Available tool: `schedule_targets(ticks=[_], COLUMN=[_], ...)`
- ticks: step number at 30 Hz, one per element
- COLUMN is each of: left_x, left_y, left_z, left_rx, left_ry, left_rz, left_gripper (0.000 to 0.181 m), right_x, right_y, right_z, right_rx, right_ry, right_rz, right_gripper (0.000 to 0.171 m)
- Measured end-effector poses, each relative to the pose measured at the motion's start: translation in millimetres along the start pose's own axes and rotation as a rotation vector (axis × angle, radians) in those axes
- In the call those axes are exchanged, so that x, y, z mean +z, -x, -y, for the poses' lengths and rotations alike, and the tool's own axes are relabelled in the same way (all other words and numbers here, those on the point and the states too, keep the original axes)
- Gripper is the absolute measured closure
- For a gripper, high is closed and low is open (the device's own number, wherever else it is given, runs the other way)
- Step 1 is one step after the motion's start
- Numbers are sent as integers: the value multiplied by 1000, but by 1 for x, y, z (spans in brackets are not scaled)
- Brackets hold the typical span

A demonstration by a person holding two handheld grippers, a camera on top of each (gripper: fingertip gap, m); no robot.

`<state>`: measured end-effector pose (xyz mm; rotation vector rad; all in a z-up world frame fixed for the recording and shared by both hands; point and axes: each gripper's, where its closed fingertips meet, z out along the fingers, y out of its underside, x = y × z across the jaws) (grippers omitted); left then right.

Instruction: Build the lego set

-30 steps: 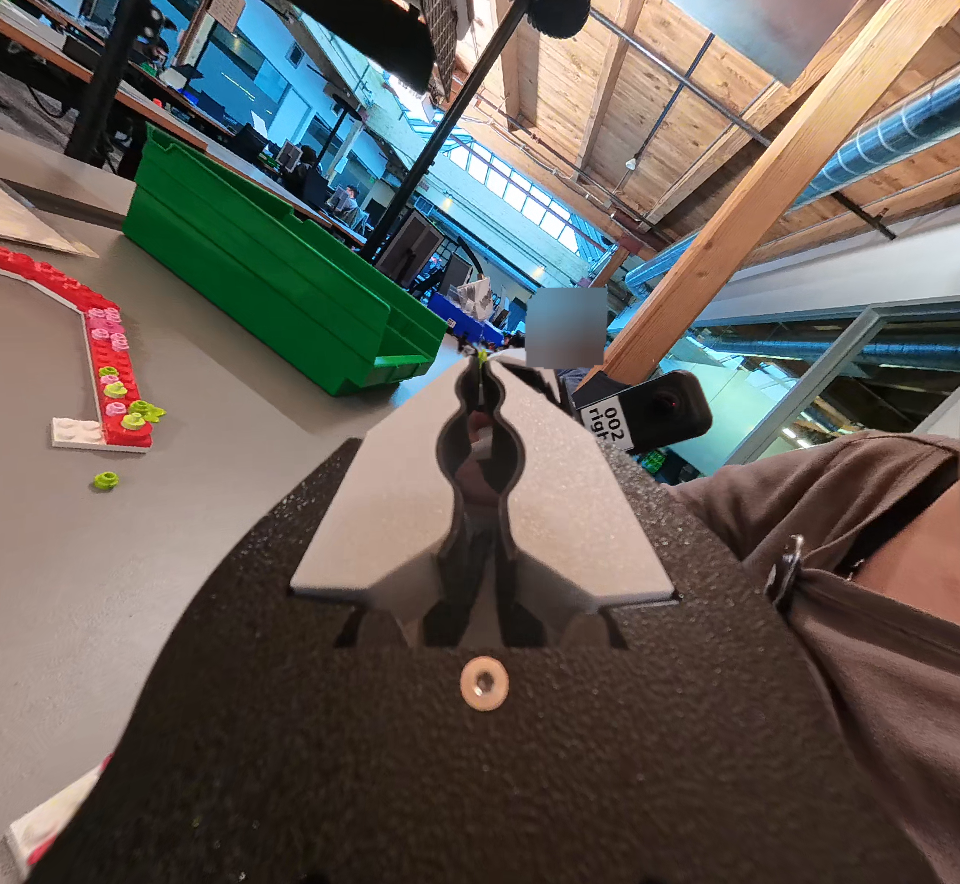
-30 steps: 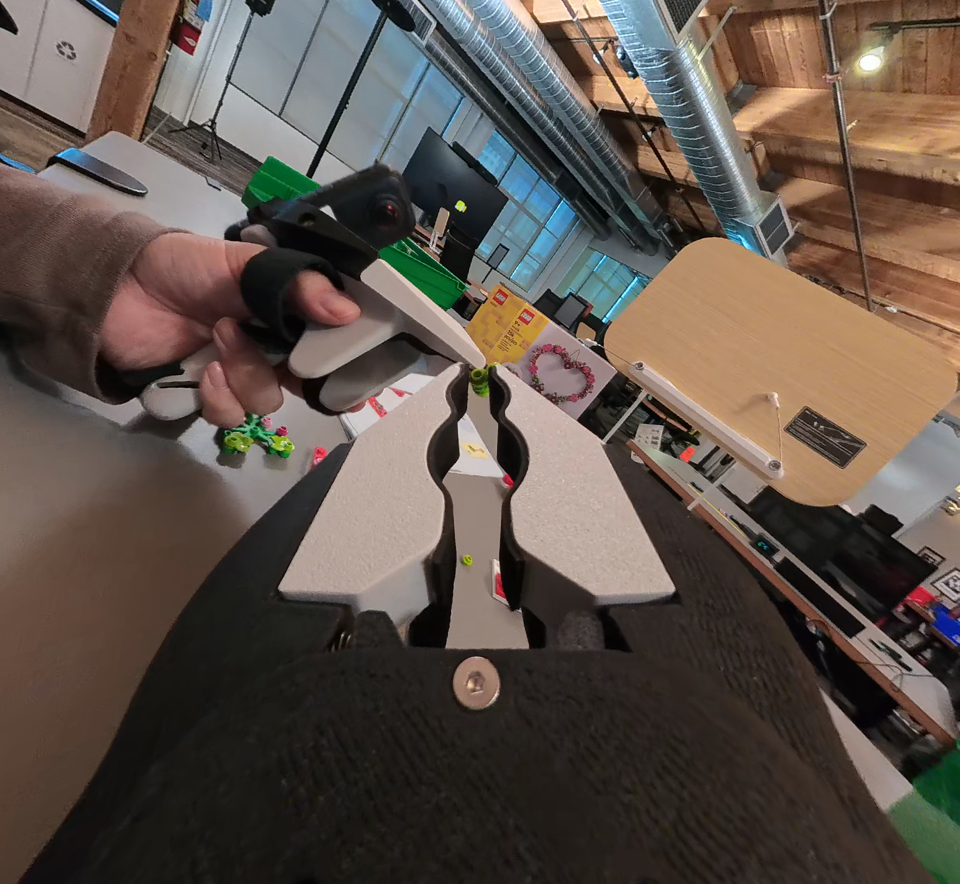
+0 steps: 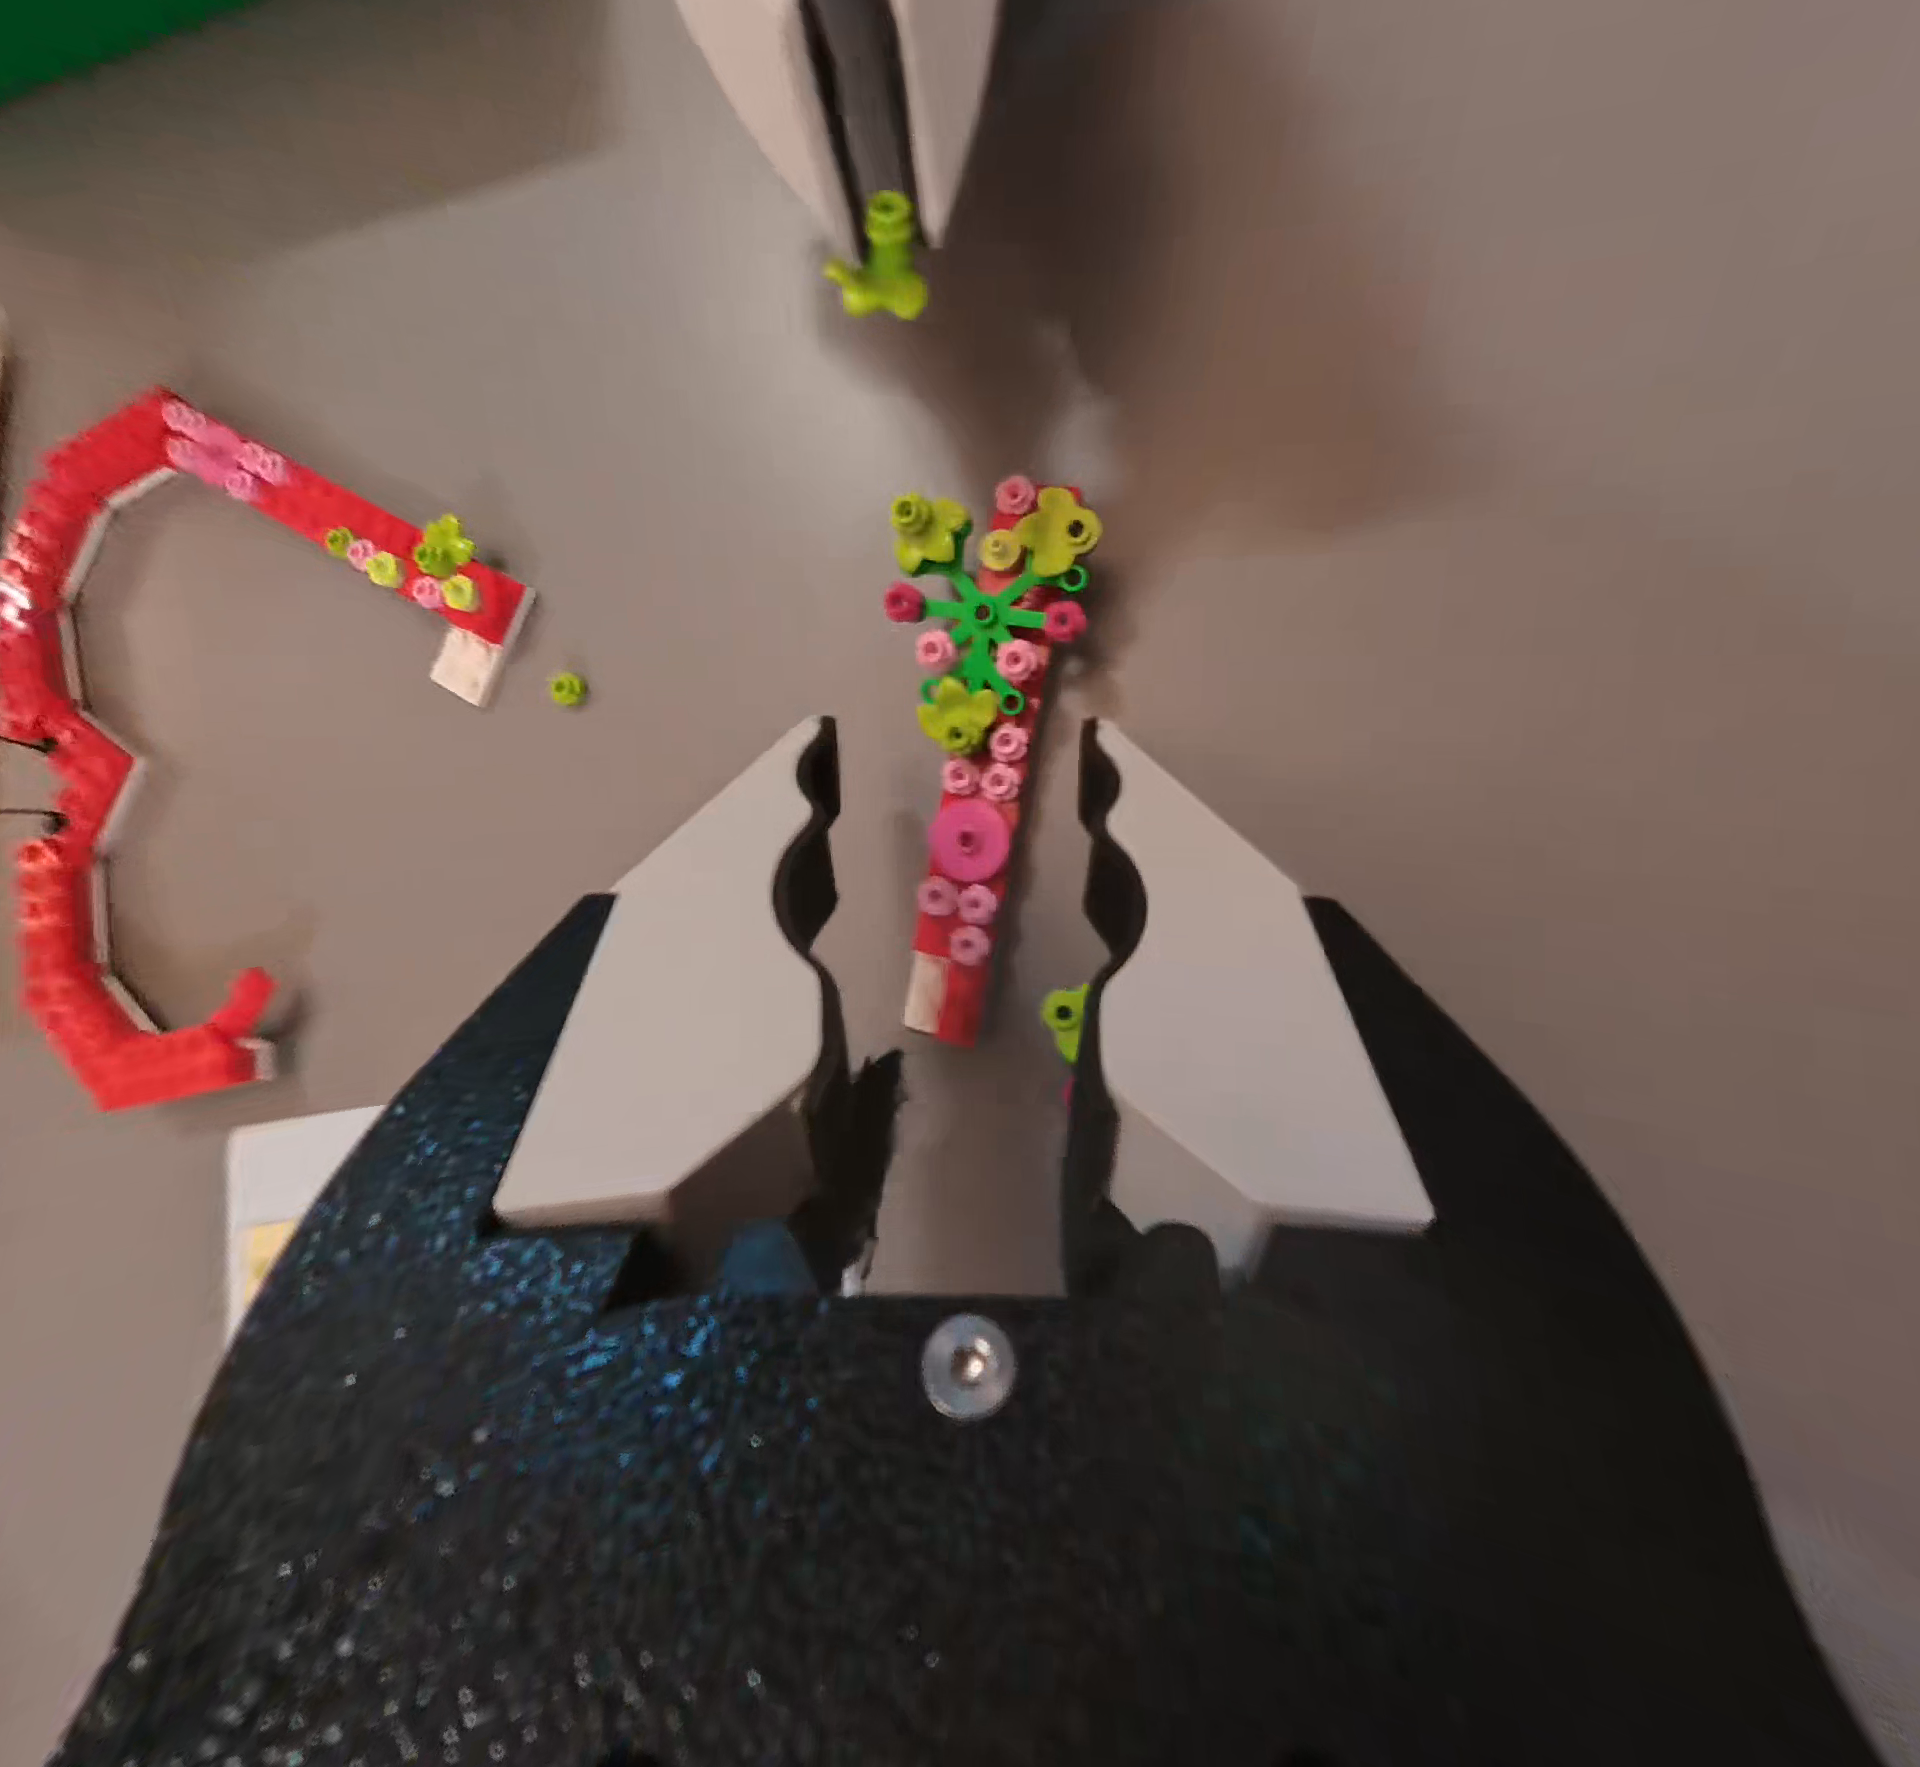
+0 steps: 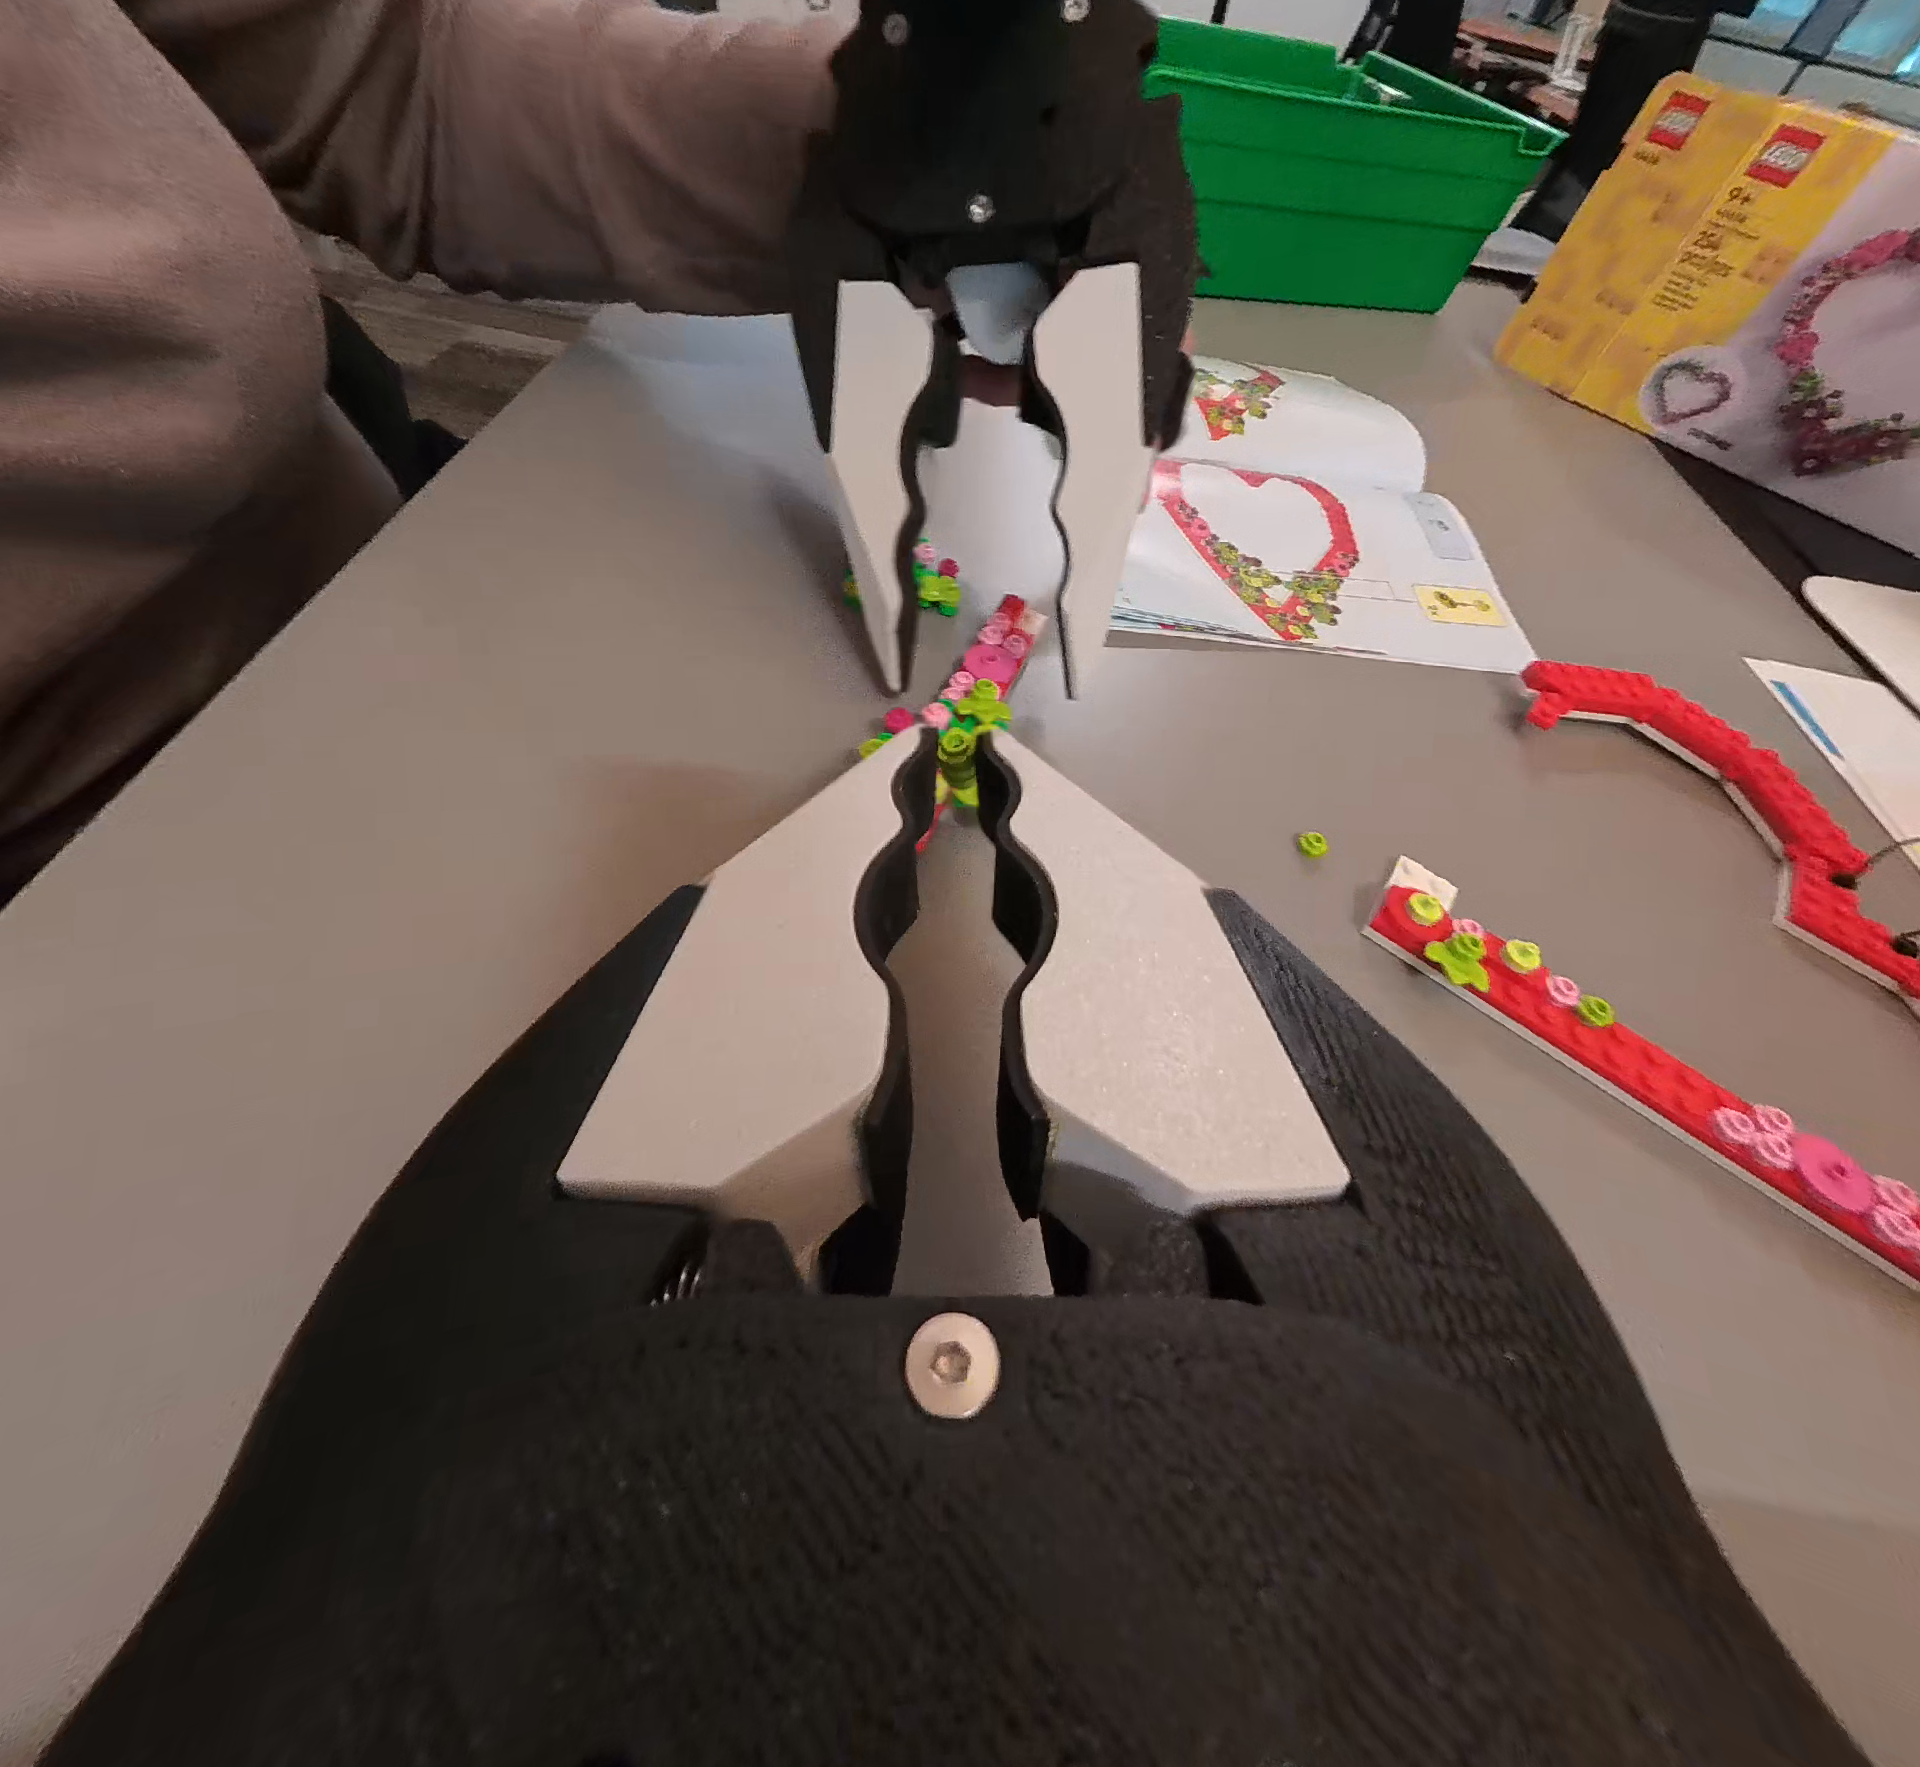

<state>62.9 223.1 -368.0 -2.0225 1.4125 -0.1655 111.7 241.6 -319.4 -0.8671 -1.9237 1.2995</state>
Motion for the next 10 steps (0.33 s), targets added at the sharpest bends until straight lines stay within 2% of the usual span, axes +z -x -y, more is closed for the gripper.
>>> schedule_targets(ticks=[1,7,10], left_x=[1,7,8], left_y=[0,-4,-8], left_z=[-1,-9,-9], left_rx=[4,-74,-110], left_ry=[11,57,54], left_rz=[-6,-121,-170], left_gripper=[140,142,150], right_x=[0,2,2], right_y=[3,8,7], right_z=[0,0,0], right_rx=[2,17,24], right_ry=[0,5,7], right_rz=[19,53,51], right_gripper=[166,166,166])
